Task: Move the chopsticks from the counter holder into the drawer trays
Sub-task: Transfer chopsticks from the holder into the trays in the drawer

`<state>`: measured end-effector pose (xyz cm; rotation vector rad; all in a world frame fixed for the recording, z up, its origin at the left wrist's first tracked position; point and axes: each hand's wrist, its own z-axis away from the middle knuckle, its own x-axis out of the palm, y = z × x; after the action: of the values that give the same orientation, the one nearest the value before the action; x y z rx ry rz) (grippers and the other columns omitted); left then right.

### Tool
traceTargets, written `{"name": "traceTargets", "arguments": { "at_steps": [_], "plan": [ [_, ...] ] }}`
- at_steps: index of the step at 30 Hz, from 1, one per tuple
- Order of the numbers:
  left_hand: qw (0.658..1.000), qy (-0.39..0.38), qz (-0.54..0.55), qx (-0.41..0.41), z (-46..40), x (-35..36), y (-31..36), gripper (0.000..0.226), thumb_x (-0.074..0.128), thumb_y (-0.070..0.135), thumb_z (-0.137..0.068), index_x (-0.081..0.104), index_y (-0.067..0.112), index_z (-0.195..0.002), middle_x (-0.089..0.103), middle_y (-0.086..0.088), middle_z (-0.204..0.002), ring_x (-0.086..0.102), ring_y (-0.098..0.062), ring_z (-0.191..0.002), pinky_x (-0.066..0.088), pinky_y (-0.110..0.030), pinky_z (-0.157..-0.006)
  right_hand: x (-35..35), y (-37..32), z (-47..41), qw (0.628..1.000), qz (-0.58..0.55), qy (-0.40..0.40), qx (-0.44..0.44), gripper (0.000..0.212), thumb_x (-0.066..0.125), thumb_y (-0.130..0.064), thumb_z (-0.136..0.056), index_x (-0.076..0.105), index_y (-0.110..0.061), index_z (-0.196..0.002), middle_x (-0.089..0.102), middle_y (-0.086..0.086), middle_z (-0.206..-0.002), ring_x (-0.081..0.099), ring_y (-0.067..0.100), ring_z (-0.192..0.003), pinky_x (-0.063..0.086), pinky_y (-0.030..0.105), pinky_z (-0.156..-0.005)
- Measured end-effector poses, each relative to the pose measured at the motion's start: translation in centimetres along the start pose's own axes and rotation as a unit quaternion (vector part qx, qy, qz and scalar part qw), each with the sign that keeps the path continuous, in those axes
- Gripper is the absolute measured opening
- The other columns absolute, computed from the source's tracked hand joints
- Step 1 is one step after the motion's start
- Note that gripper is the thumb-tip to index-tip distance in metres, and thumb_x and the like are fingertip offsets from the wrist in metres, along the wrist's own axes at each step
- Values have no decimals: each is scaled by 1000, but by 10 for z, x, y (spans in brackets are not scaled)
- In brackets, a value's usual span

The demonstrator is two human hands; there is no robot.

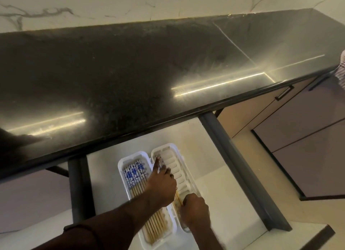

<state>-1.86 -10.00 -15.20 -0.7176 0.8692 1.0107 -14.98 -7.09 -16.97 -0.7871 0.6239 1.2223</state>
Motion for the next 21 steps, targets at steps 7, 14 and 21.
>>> {"name": "traceTargets", "arguments": {
  "at_steps": [7,14,21],
  "plan": [
    [1000,3,9,8,-1,2,-1,37,45,31,-95,59,6,-119,55,-18,-135,29,-39,-140,-17,-64,-108,6,-3,9,997,-20,60,-39,24,49,-27,-93,63,-27,-112,69,-7,-111,66,15,-101,51,25,-88],
    [999,26,15,43,1,-1,-6,30,41,28,-97,62,7,-105,65,-15,-118,43,-38,-129,-5,-70,-111,-8,-2,13,997,-45,44,-48,22,53,-22,-92,65,-19,-109,71,1,-109,68,22,-99,51,26,-83],
    [988,115,102,30,19,-22,-12,36,36,32,-100,59,14,-120,65,-5,-123,50,-25,-126,-9,-56,-114,-47,-6,32,989,-108,83,-63,25,61,-22,-91,66,-18,-116,70,3,-114,69,22,-95,53,26,-86]
  ]
}}
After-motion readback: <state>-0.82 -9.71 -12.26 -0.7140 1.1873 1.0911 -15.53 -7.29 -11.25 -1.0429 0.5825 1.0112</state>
